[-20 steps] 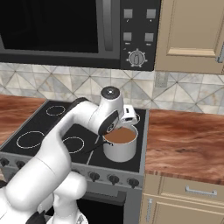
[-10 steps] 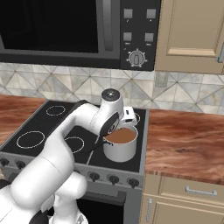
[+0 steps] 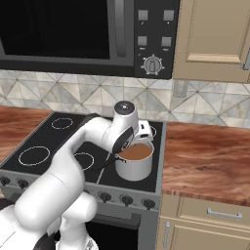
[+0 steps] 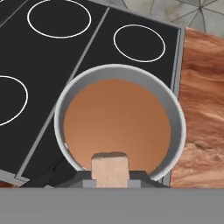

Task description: Pick up the sugar cube(s) and place them in the saucepan with hot chocolate.

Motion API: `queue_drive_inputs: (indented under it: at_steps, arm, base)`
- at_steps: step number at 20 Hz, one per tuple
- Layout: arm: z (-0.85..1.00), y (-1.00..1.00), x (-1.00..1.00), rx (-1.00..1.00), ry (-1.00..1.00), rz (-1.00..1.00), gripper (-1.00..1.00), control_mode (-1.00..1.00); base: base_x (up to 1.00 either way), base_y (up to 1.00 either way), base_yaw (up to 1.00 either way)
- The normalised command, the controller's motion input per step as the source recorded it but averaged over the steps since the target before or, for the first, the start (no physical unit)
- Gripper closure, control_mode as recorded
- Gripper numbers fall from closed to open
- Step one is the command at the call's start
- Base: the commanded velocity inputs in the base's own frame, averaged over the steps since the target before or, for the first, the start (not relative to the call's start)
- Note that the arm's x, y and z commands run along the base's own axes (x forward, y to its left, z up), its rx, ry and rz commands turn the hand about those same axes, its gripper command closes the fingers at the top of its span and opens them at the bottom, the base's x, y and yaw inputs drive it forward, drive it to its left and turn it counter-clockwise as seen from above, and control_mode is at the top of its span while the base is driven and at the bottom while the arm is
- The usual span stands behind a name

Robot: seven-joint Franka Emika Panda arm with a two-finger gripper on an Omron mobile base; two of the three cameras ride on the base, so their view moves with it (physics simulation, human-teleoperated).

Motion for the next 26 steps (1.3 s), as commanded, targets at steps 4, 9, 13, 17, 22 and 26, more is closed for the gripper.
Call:
queue_drive_inputs:
  at_steps: [4, 9, 13, 17, 22, 26]
  arm:
    - [-0.16, 0.0, 0.13, 0.0, 0.0, 0.0, 1.0, -1.0]
    - [-0.24, 0.0, 0.25, 0.0, 0.0, 0.0, 1.0, -1.0]
    - [-0.37, 0.0, 0.4, 0.0, 0.0, 0.0, 1.0, -1.0]
    - [-0.36, 0.0, 0.18, 0.01, 0.0, 0.0, 1.0, -1.0]
    - [-0.35, 0.0, 0.0, 0.03, 0.0, 0.0, 1.0, -1.0]
    - [-0.16, 0.0, 0.0, 0.02, 0.0, 0.0, 1.0, -1.0]
  base:
    - [0.0, 0.0, 0.0]
    - [0.0, 0.0, 0.0]
    - [0.0, 0.0, 0.0]
    - [0.0, 0.0, 0.0]
    - [0.0, 0.0, 0.0]
    - [0.0, 0.0, 0.0]
